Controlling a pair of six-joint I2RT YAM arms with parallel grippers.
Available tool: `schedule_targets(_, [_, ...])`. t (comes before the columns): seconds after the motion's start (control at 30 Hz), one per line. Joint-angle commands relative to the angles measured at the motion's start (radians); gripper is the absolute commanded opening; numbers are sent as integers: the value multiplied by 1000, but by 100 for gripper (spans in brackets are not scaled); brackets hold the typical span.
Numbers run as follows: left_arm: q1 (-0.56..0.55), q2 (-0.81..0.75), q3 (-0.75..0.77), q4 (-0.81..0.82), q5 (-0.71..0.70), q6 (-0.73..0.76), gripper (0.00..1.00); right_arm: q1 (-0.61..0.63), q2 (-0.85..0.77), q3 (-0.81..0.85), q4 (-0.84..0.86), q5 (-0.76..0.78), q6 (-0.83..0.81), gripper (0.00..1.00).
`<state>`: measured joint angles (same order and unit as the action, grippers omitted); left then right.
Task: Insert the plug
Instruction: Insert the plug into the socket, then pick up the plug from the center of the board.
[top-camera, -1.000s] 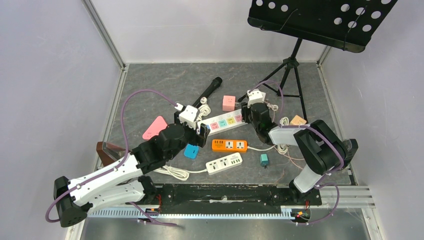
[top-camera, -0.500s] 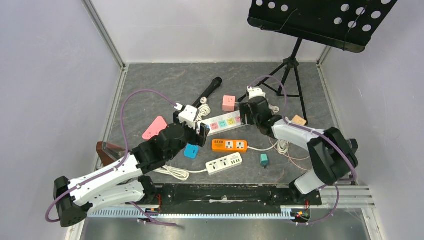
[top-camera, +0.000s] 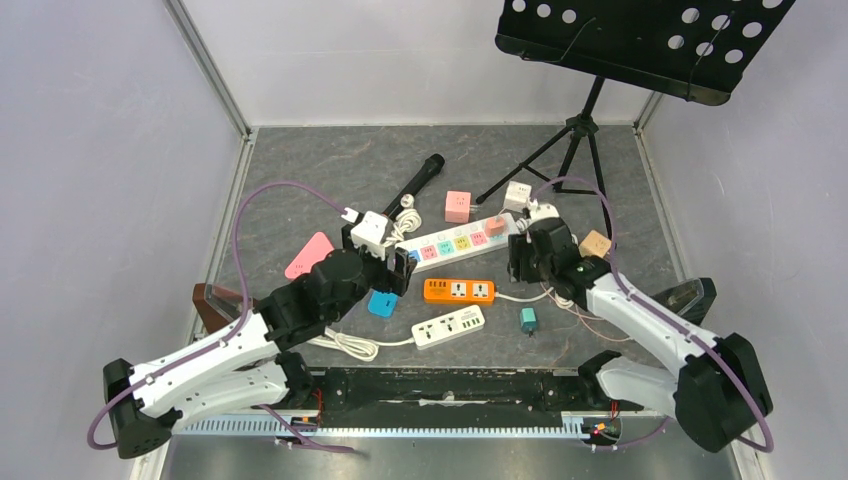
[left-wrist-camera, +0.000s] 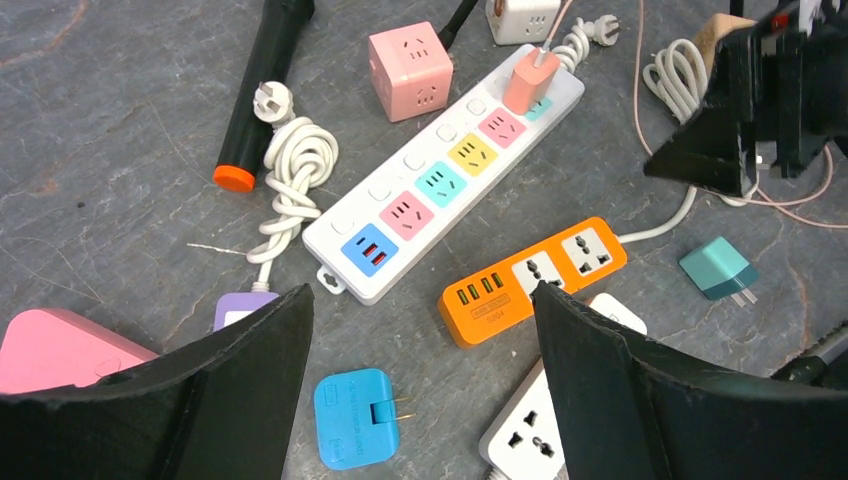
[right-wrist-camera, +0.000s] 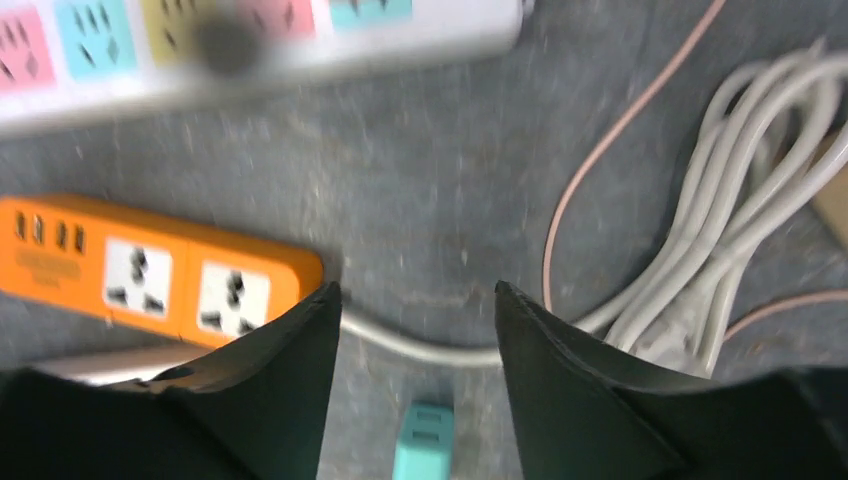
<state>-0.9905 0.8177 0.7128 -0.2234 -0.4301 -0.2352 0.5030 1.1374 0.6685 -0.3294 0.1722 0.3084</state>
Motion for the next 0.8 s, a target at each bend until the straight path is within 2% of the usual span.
schedule_targets(0.0, [-2,-22,14,-13,22,-76,86,3,-67,-75,-108,-105,50,57])
schedule_targets(0.27, [-2,-16,-3,-5,22,-85,86,5,-111,-169,-157,-152,28,58])
schedule_targets(0.4, [-2,0,-3,-2,23,-76,86,6,-79,-195,-149,-169,9,52])
schedule_targets(0.47, [-2,9,2,-6,25,-76,86,7,-76,-195,-147,-169,5,44])
schedule_targets(0.6, [-1,15,9,-13,38,-83,86,11,-99,-165,-147,-214,-3,10])
schedule_targets(0.67, [-2,15,11,-14,43,-86,86,10,-113,-143,-148,-221,-5,4])
schedule_targets(0.77, [-2,16,17,-17,55,-93,86,11,-136,-106,-136,-246,-8,3])
